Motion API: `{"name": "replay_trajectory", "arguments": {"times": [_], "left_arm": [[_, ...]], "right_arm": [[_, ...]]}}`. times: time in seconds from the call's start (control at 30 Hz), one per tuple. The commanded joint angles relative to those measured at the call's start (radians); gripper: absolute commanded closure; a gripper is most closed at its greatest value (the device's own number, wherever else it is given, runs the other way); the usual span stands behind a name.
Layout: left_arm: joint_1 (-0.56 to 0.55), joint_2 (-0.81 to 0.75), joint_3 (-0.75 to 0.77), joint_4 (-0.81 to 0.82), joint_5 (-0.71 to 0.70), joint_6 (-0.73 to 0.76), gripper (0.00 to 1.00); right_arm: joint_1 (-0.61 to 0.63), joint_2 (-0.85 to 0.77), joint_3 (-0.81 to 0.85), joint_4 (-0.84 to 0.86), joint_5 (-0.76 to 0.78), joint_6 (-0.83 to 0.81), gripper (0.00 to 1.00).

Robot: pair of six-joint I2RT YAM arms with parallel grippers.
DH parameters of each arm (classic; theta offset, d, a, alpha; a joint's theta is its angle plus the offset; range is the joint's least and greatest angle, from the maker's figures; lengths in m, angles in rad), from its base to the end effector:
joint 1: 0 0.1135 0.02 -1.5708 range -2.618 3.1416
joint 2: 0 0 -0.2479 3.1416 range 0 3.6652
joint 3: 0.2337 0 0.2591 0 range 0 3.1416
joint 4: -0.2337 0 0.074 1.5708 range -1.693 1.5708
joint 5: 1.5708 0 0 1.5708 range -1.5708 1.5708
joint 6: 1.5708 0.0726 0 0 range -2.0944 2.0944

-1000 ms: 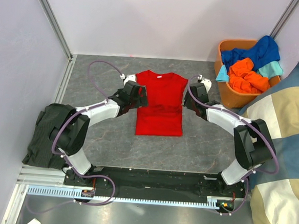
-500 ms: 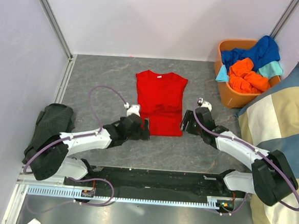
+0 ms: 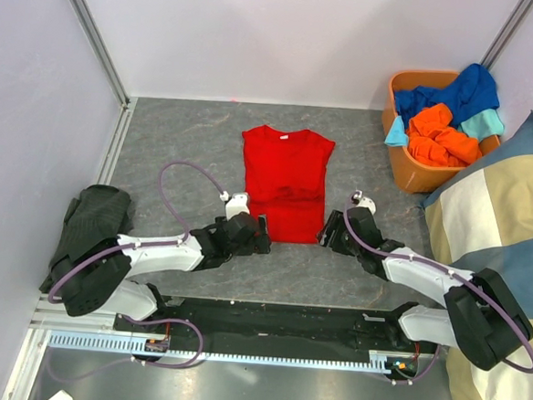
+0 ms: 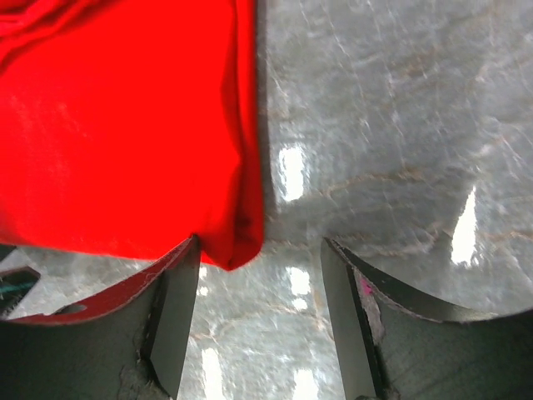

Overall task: Fold and stack the t-shirts
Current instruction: Grab one side of the 2/3 rectangular tshirt with both arms

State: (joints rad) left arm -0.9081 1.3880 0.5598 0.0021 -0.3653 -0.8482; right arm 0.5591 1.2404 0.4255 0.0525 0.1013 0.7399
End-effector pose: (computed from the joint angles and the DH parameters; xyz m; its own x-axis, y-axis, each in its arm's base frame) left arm 0.1962 -0.2093 0.1079 -0.7398 -0.1908 -0.6452 0.0491 0.9411 -0.3347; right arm 0.2259 0.1327 0.1047 -0.7464 0.3242 -0.5812 0.0508 0.8985 0.4360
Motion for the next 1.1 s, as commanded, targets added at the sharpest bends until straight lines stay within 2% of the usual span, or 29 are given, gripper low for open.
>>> {"name": "replay_trajectory", "arguments": {"times": [0.0, 0.27, 0.37, 0.5, 0.73, 0.83, 0.93, 1.0, 1.03, 1.07], "left_arm": [[-0.003, -0.015, -0.049, -0.085, -0.047, -0.048, 0.00], [-0.002, -0.050, -0.063, -0.137, -0.098, -0.046, 0.00], [-0.002, -0.026, -0.070, -0.119, -0.103, -0.040, 0.00], [-0.003, 0.038, -0.038, -0.093, -0.115, -0.026, 0.01], [-0.002, 0.126, -0.005, -0.016, -0.115, 0.000, 0.11], [-0.002, 0.147, 0.011, -0.011, -0.115, 0.005, 0.19], [-0.003, 0.160, 0.011, -0.007, -0.110, 0.001, 0.34], [-0.002, 0.163, 0.006, -0.007, -0.107, 0.000, 0.55], [-0.002, 0.167, 0.005, -0.008, -0.107, 0.001, 0.67], [-0.002, 0.169, 0.003, -0.007, -0.106, 0.003, 0.87]], "right_arm": [[-0.001, 0.051, 0.015, 0.064, -0.015, 0.018, 0.32], [0.001, 0.083, 0.032, 0.072, -0.045, 0.030, 0.37], [0.002, 0.077, 0.019, 0.072, -0.045, 0.030, 0.46], [0.002, 0.073, 0.009, 0.072, -0.045, 0.033, 0.54], [0.004, 0.093, 0.002, 0.093, -0.052, 0.044, 0.68], [0.001, 0.105, 0.002, 0.106, -0.061, 0.049, 0.74], [0.002, 0.110, 0.001, 0.110, -0.063, 0.050, 0.79], [0.002, 0.113, 0.001, 0.112, -0.061, 0.052, 0.90], [0.001, 0.114, 0.001, 0.112, -0.061, 0.050, 1.00], [0.002, 0.114, 0.001, 0.113, -0.060, 0.050, 1.00]]}}
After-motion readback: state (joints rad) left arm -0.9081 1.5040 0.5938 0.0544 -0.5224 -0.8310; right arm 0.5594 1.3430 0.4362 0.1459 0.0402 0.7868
